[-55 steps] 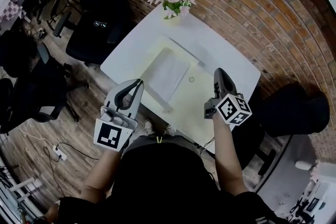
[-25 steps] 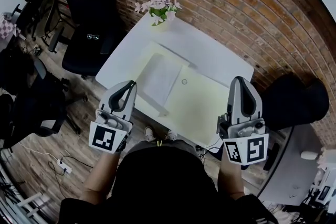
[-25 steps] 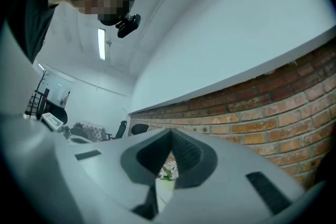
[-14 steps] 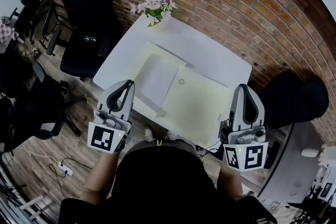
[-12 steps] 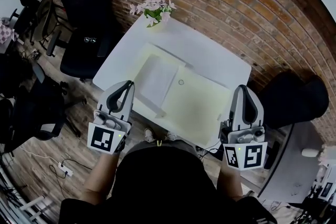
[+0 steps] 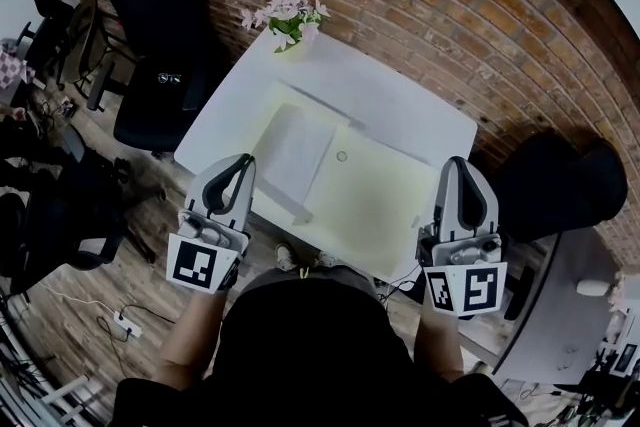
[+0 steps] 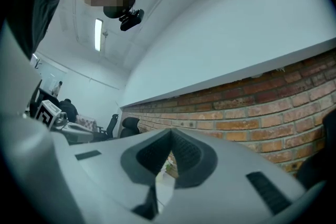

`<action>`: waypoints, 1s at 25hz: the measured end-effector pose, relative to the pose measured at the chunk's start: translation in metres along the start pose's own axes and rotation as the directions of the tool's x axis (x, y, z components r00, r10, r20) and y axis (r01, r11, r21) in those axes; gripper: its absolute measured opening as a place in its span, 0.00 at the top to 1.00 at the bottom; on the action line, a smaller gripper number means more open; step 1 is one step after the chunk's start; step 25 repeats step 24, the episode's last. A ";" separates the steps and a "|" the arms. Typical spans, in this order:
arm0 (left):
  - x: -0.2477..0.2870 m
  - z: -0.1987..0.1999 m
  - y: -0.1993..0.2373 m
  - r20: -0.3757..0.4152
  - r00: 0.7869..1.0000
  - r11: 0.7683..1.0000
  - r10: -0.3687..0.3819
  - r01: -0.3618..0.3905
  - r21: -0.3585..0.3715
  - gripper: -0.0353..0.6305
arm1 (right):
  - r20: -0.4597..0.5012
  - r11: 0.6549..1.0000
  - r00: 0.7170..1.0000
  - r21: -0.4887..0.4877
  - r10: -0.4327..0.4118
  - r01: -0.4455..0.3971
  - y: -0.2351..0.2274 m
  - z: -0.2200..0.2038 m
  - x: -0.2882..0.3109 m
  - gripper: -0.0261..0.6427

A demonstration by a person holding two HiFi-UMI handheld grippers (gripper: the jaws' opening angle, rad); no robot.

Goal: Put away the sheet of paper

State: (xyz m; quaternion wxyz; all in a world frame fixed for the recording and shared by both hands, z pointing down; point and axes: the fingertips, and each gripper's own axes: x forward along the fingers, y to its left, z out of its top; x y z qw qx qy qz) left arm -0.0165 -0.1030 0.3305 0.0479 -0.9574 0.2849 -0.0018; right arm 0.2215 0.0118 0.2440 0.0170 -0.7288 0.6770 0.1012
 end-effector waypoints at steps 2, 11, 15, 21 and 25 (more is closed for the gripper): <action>0.002 -0.001 -0.005 0.000 1.000 1.000 -0.007 0.007 -0.001 0.90 | -0.001 1.000 1.000 0.002 -0.001 0.001 -0.003 -0.001 -0.002 0.94; 0.007 -0.002 -0.014 -0.007 1.000 1.000 -0.020 0.020 -0.008 0.90 | -0.030 1.000 1.000 0.009 0.000 0.000 -0.005 -0.010 -0.005 0.94; 0.008 -0.004 -0.016 -0.005 1.000 1.000 -0.019 0.019 -0.013 0.90 | -0.034 1.000 0.999 0.003 0.006 -0.006 -0.006 -0.011 -0.005 0.94; 0.009 -0.005 -0.019 -0.007 1.000 1.000 -0.020 0.020 -0.014 0.90 | -0.035 1.000 0.999 -0.002 0.008 -0.008 -0.007 -0.010 -0.007 0.94; 0.010 -0.006 -0.022 -0.005 1.000 1.000 -0.020 0.020 -0.017 0.90 | -0.035 1.000 0.999 -0.008 0.006 -0.006 -0.009 -0.011 -0.010 0.94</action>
